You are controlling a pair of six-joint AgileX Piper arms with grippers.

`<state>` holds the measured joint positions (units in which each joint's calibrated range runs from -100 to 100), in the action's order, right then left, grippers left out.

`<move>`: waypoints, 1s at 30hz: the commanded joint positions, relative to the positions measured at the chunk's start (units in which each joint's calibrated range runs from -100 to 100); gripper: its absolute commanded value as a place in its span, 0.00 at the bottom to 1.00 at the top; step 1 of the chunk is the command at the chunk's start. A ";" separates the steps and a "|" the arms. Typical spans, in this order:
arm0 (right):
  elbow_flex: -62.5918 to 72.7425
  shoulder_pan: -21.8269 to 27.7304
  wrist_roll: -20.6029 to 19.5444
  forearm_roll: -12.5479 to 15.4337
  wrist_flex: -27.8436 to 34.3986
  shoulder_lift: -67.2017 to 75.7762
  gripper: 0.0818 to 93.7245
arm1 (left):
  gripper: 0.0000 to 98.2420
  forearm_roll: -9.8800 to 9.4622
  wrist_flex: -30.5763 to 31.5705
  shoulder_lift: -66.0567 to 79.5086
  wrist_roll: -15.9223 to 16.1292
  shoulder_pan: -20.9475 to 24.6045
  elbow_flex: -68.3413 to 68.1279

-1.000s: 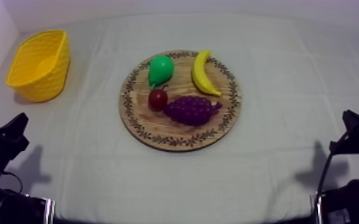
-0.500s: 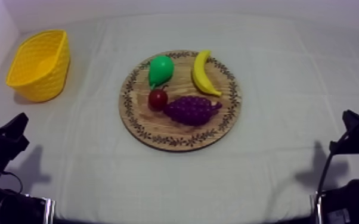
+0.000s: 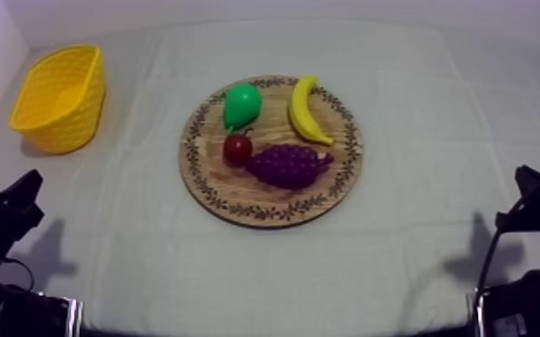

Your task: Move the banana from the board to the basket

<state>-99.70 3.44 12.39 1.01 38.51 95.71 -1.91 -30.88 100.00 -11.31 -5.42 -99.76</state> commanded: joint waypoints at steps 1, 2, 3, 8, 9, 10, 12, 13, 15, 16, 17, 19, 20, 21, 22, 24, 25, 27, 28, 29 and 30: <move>0.03 0.01 -0.01 -0.01 0.03 -0.04 0.01 | 0.00 -0.02 0.01 0.00 0.00 0.05 -0.02; 0.03 0.01 -0.01 -0.01 0.03 -0.04 0.01 | 0.00 -0.02 0.01 0.00 0.00 0.06 -0.02; 0.03 0.01 -0.01 -0.01 0.03 -0.04 0.01 | 0.00 -0.02 0.01 0.00 0.00 0.07 -0.02; 0.03 0.01 -0.01 -0.01 0.03 -0.04 0.01 | 0.00 -0.01 -0.15 -0.13 0.97 -0.13 -0.02; 0.03 0.01 0.01 -0.01 0.03 -0.04 0.01 | 0.00 0.02 -0.08 -0.69 1.37 -0.30 -0.02; 0.03 0.01 0.02 -0.01 0.03 -0.04 0.01 | 0.00 0.03 0.05 -1.64 1.67 -0.50 0.18; 0.03 0.01 0.00 -0.01 0.03 -0.04 0.01 | 0.00 -0.07 0.50 -4.67 2.31 -1.30 1.57; 0.03 0.01 0.00 -0.01 0.03 -0.04 0.01 | 0.00 -0.12 0.89 -6.61 2.63 -1.81 2.74; 0.03 0.01 0.00 -0.01 0.03 -0.04 0.01 | 0.00 -0.22 1.51 -10.97 3.24 -2.95 6.15; 0.03 0.01 0.00 -0.01 0.03 -0.04 0.01 | 0.00 -0.27 1.62 -13.29 3.49 -3.47 8.35; 0.03 0.01 -0.01 -0.01 0.03 -0.04 0.01 | 0.00 -0.32 1.52 -15.66 3.58 -3.92 10.83; 0.03 0.01 -0.01 -0.01 0.03 -0.04 0.01 | 0.00 -0.40 0.90 -20.46 3.57 -4.61 16.34; 0.03 0.01 -0.01 -0.01 0.03 -0.04 0.01 | 0.00 -0.42 0.34 -22.72 3.55 -4.89 19.30; 0.03 0.01 -0.01 -0.01 0.03 -0.04 0.01 | 0.00 -0.41 -0.39 -24.98 3.56 -5.09 22.38; 0.03 0.01 -0.01 -0.01 0.03 -0.04 0.01 | 0.00 -0.36 -1.32 -27.31 3.65 -5.23 25.50; 0.03 0.01 0.00 -0.01 0.03 -0.04 0.01 | 0.00 -0.26 -3.84 -32.23 4.05 -5.39 32.00; 0.03 0.01 0.00 -0.01 0.03 -0.04 0.01 | 0.00 -0.22 -5.31 -34.79 4.34 -5.48 35.32; 0.03 0.01 0.00 -0.01 0.03 -0.04 0.01 | 0.00 -0.10 -8.32 -39.80 4.97 -5.75 41.82; 0.03 0.01 0.00 -0.01 0.03 -0.04 0.01 | 0.01 -0.03 -9.78 -42.20 5.24 -5.95 44.87; 0.03 0.01 -0.01 -0.01 0.03 -0.04 0.01 | 0.01 0.01 -11.24 -44.54 5.46 -6.18 47.81; 0.03 0.01 -0.01 -0.01 0.03 -0.04 0.01 | 0.01 0.05 -12.58 -46.82 5.58 -6.36 50.61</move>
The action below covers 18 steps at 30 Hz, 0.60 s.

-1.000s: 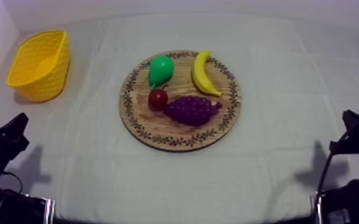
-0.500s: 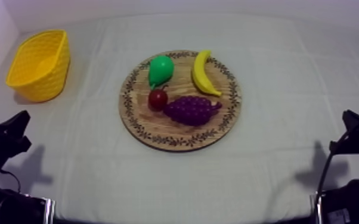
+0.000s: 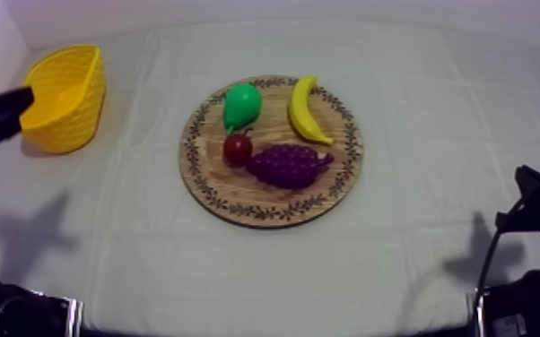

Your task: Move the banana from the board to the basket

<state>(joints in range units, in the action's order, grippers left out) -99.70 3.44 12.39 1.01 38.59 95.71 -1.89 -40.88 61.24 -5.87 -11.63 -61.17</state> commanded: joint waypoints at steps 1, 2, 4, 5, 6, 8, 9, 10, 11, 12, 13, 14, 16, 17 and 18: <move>0.03 0.01 -0.01 -0.01 -0.04 -0.04 0.01 | 0.01 0.07 -3.69 -10.27 0.18 -0.32 14.58; 0.03 0.01 -0.01 -0.01 -0.04 -0.04 0.01 | 0.01 0.16 -4.49 -12.45 0.21 -0.50 16.90; 0.03 0.01 -0.01 -0.01 -0.04 -0.04 0.01 | 0.02 0.31 -5.46 -16.80 0.27 -1.01 21.08; 0.03 0.01 -0.01 -0.01 -0.04 -0.04 0.01 | 0.02 0.35 -5.78 -18.98 0.30 -1.36 23.00; 0.03 0.01 -0.01 -0.01 -0.04 -0.04 0.01 | 0.02 0.32 -6.00 -21.18 0.29 -1.77 24.84; 0.03 0.01 -0.01 -0.01 -0.04 -0.04 0.01 | 0.02 0.00 -6.33 -25.42 0.04 -2.93 28.42; 0.03 0.01 -0.01 -0.01 -0.04 -0.04 0.01 | 0.02 -0.33 -6.53 -27.55 -0.24 -3.61 30.24; 0.03 0.01 -0.01 -0.01 -0.04 -0.04 0.01 | 0.02 -0.71 -6.82 -29.60 -0.60 -4.33 32.09; 0.03 0.01 -0.01 -0.01 -0.04 -0.04 0.01 | 0.02 -1.10 -7.21 -31.71 -1.01 -5.07 34.02; 0.03 0.01 -0.01 -0.01 -0.04 -0.04 0.01 | 0.02 -1.53 -7.75 -33.84 -1.50 -5.89 36.04; 0.03 0.01 -0.01 -0.01 -0.04 -0.04 0.01 | 0.02 -2.06 -8.45 -36.02 -2.15 -6.77 38.12; 0.03 0.01 -0.01 -0.01 -0.04 -0.04 0.01 | 0.02 -2.62 -9.23 -38.25 -2.90 -7.71 40.21; 0.03 0.01 -0.01 -0.01 -0.04 -0.04 0.01 | 0.02 -3.47 -10.79 -42.79 -4.36 -9.45 44.36; 0.03 0.01 -0.01 -0.01 -0.04 -0.04 0.01 | 0.02 -3.73 -11.45 -45.05 -5.04 -10.20 46.32; 0.03 0.01 -0.01 -0.01 -0.04 -0.04 0.01 | 0.02 -3.92 -11.96 -47.26 -5.67 -10.89 48.13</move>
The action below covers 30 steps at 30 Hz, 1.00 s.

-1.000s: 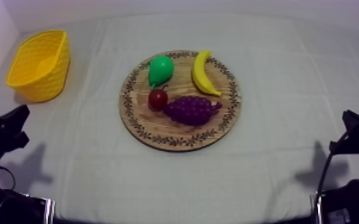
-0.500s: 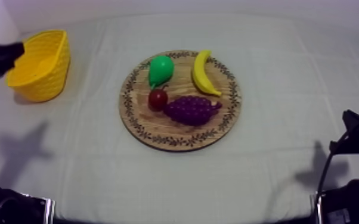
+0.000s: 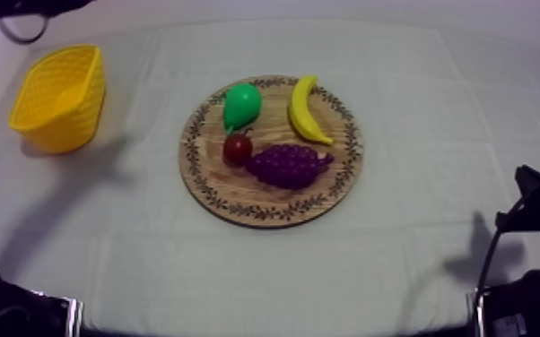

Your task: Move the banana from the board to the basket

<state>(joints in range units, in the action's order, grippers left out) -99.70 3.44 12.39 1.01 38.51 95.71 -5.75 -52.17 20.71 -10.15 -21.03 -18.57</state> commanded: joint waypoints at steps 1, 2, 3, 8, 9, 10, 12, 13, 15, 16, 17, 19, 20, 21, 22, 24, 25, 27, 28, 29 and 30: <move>0.03 0.01 -0.01 -0.01 0.04 -0.04 0.01 | 0.02 -0.18 -1.09 -8.84 -1.97 -2.13 7.20; 0.03 0.01 -0.01 -0.01 0.04 -0.04 0.01 | 0.02 -0.24 -1.51 -10.89 -2.46 -2.71 8.80; 0.03 0.01 -0.01 -0.01 0.04 -0.04 0.01 | 0.02 -0.25 -1.81 -12.79 -2.92 -3.24 10.19; 0.03 0.01 -0.01 -0.01 0.04 -0.04 0.01 | 0.03 -0.11 -2.44 -21.01 -4.81 -5.14 15.16; 0.03 0.01 -0.01 -0.01 0.04 -0.04 0.01 | 0.04 0.06 -2.48 -22.53 -5.03 -5.34 15.81; 0.03 0.01 -0.01 -0.01 0.04 -0.04 0.01 | 0.05 0.34 -2.54 -24.04 -5.19 -5.47 16.40; 0.03 0.01 -0.01 -0.01 0.04 -0.04 0.01 | 0.06 0.98 -2.73 -27.09 -5.37 -5.68 17.63; 0.03 0.01 -0.01 -0.01 0.04 -0.04 0.01 | 0.07 1.28 -2.81 -28.58 -5.47 -5.82 18.25; 0.03 0.03 -0.01 -0.01 0.04 -0.04 0.01 | 0.07 1.65 -2.90 -31.46 -5.82 -6.19 19.50; 0.03 0.05 -0.01 -0.01 0.04 -0.04 0.01 | 0.08 1.76 -2.93 -32.85 -6.05 -6.42 20.12; 0.03 0.06 -0.01 -0.01 0.04 -0.04 0.01 | 0.08 1.84 -2.94 -34.19 -6.31 -6.66 20.76; 0.03 0.07 -0.01 -0.01 0.04 -0.04 0.01 | 0.08 1.98 -2.97 -36.66 -6.83 -7.10 22.06; 0.03 0.08 -0.01 -0.01 0.04 -0.04 0.01 | 0.08 2.08 -2.97 -37.86 -7.01 -7.31 22.76; 0.03 0.08 -0.01 -0.01 0.04 -0.04 0.01 | 0.08 2.18 -3.00 -39.04 -7.16 -7.53 23.51; 0.03 0.08 -0.01 -0.01 0.04 -0.04 0.01 | 0.09 2.25 -3.09 -40.14 -7.32 -7.77 24.30; 0.03 0.08 -0.01 -0.01 0.04 -0.04 0.01 | 0.12 2.33 -3.33 -42.18 -7.64 -8.25 25.82; 0.03 0.08 -0.01 -0.01 0.04 -0.04 0.01 | 0.16 2.35 -3.42 -43.04 -7.75 -8.49 26.42; 0.03 0.08 -0.01 -0.01 0.04 -0.04 0.01 | 0.27 2.38 -3.60 -44.49 -7.90 -8.91 27.38; 0.03 0.09 -0.01 -0.01 0.04 -0.04 0.01 | 0.35 2.39 -3.83 -45.12 -7.97 -9.06 27.82; 0.03 0.09 -0.01 -0.01 0.04 -0.04 0.01 | 0.43 2.42 -4.25 -45.77 -8.02 -9.18 28.39; 0.03 0.09 -0.01 -0.01 0.04 -0.04 0.01 | 0.50 2.49 -4.82 -46.41 -8.00 -9.27 29.09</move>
<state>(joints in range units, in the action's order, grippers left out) -99.70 3.55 12.37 1.01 38.51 95.71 -3.29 -56.45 -24.93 -18.13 -30.28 9.91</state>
